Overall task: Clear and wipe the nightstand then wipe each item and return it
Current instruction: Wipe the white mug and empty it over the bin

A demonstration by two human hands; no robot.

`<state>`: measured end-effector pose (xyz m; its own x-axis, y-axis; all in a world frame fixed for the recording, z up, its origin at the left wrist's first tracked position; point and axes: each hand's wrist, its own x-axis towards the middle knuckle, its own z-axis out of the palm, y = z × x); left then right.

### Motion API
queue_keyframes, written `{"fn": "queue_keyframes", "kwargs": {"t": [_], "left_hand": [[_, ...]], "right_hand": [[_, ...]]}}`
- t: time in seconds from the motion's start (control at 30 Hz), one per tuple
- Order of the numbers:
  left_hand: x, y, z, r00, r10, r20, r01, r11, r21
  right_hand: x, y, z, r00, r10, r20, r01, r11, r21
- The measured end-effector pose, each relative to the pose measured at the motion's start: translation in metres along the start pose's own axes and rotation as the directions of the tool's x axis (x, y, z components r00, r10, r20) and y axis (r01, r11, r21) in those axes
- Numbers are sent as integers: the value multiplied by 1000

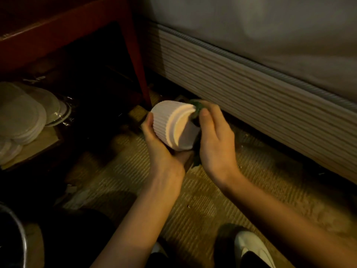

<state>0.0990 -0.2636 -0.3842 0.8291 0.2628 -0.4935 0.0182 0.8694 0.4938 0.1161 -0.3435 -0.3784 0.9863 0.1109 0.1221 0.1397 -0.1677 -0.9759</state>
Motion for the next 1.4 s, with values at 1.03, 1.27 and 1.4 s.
{"fn": "queue_keyframes", "kwargs": {"t": [1.03, 1.27, 1.4], "left_hand": [[20, 18, -13, 927, 165, 338, -369, 573, 732], [8, 23, -7, 970, -107, 217, -92, 665, 741], [2, 8, 0, 999, -1, 53, -31, 803, 595]], "right_hand": [[12, 6, -12, 856, 509, 91, -467, 687, 557], [12, 19, -17, 986, -125, -109, 99, 971, -219], [9, 24, -14, 912, -408, -32, 378, 870, -316]]}}
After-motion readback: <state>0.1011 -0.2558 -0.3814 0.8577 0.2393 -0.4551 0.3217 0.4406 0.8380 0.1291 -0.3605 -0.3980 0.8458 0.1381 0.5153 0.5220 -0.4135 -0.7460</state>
